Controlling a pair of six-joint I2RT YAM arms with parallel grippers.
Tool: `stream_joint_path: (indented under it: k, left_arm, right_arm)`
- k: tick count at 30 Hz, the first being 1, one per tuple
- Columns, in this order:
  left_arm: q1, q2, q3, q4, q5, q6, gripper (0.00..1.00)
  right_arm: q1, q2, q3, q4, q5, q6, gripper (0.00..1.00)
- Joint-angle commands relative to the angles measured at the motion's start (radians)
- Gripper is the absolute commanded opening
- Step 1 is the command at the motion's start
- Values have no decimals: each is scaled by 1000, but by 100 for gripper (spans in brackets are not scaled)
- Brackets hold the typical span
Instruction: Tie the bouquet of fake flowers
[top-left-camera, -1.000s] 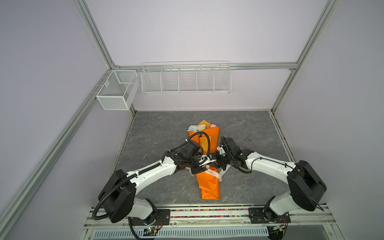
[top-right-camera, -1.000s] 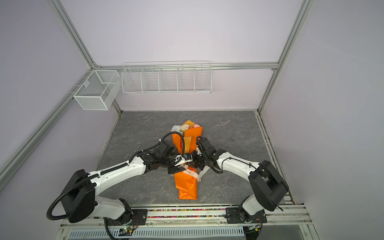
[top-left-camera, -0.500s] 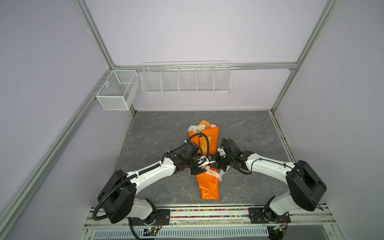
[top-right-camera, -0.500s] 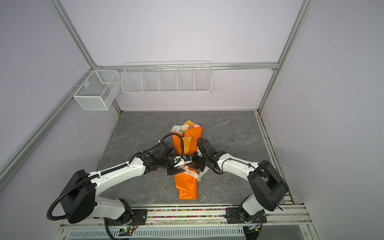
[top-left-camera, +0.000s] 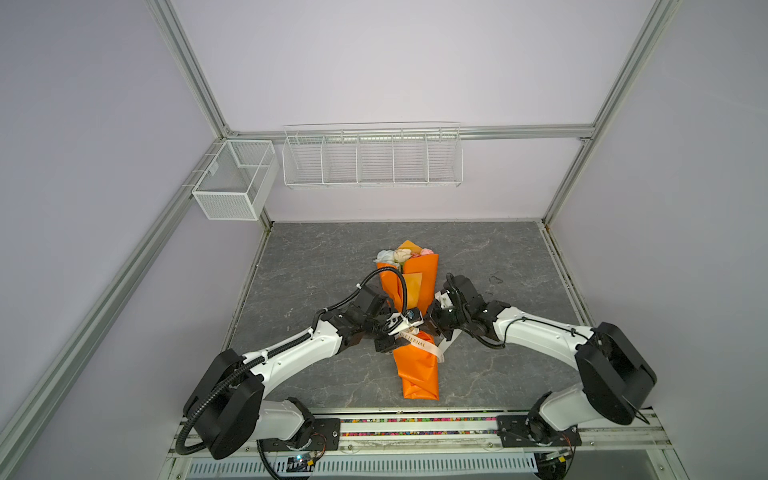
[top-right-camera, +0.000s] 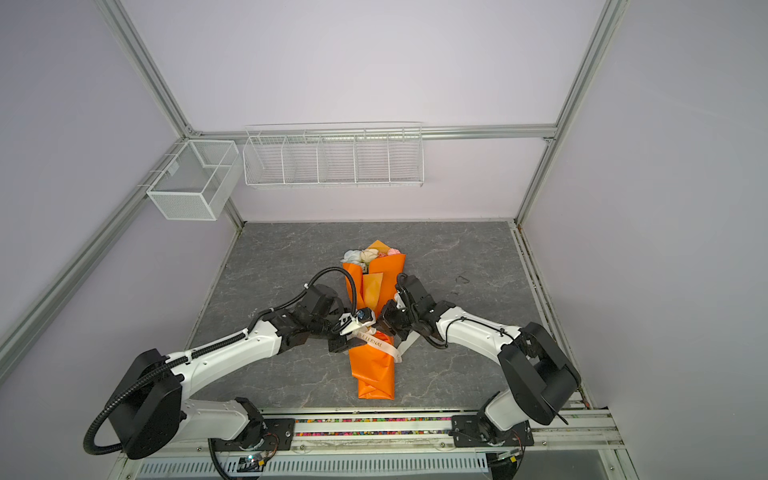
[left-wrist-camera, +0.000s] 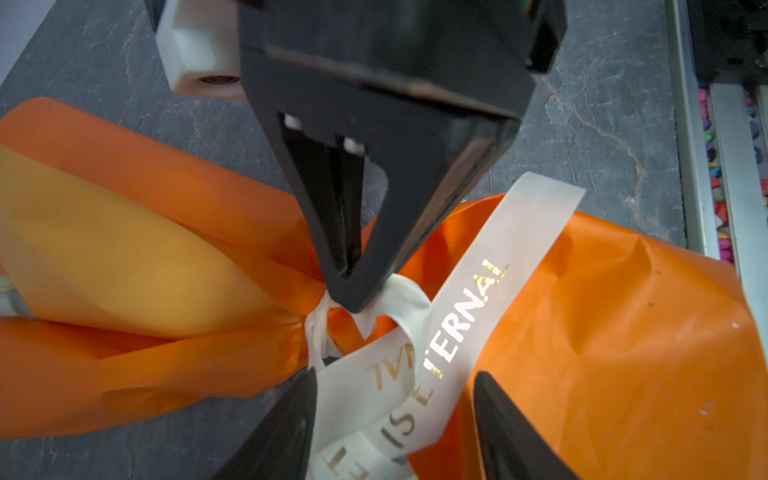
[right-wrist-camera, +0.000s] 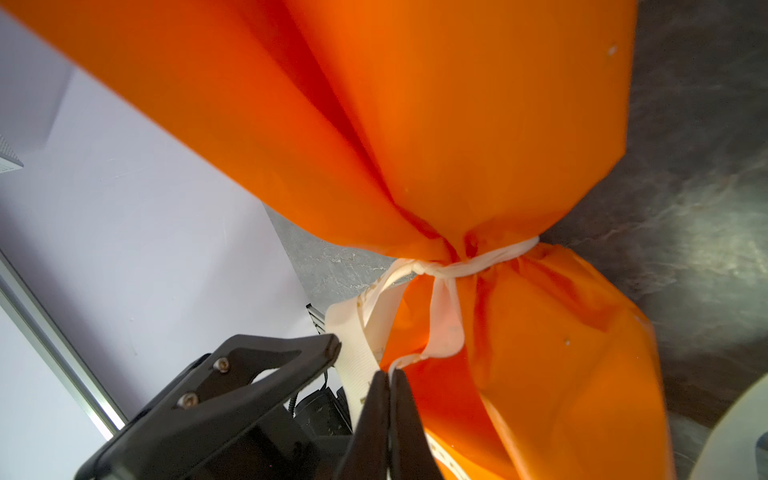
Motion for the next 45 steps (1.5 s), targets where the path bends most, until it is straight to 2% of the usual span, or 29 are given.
stream_joint_path:
  k: [1, 7, 14, 22, 26, 31, 34, 38, 43, 45]
  left_arm:
    - [2, 41, 35, -11, 31, 31, 60]
    - [2, 77, 56, -44, 28, 67, 55]
    - [2, 28, 24, 59, 19, 15, 32]
    - [2, -2, -16, 100, -25, -25, 17]
    - [2, 7, -14, 91, -45, -23, 14]
    - [-2, -14, -26, 127, -87, -37, 15]
    - [-5, -27, -36, 140, -89, -38, 28]
    - [-8, -3, -15, 91, -39, 1, 35]
    - [-12, 42, 18, 44, -8, 9, 36]
    - [-14, 49, 23, 42, -14, 14, 33]
  right_arm:
    - [-4, -29, -27, 19, -9, 35, 7]
    - [-4, -34, -32, 19, -9, 39, 7]
    - [-4, -33, -37, 17, -11, 35, 7]
    - [-4, -51, -43, 11, -12, 34, 7]
    - [-4, -57, -39, 12, -20, 33, 7]
    - [-4, -54, -33, 24, -26, 43, 7]
    - [-4, -48, -33, 38, -32, 52, 7]
    - [-4, -43, -33, 48, -35, 58, 7]
    - [-5, -43, -33, 48, -35, 59, 7]
    - [-4, -42, -33, 48, -35, 60, 7]
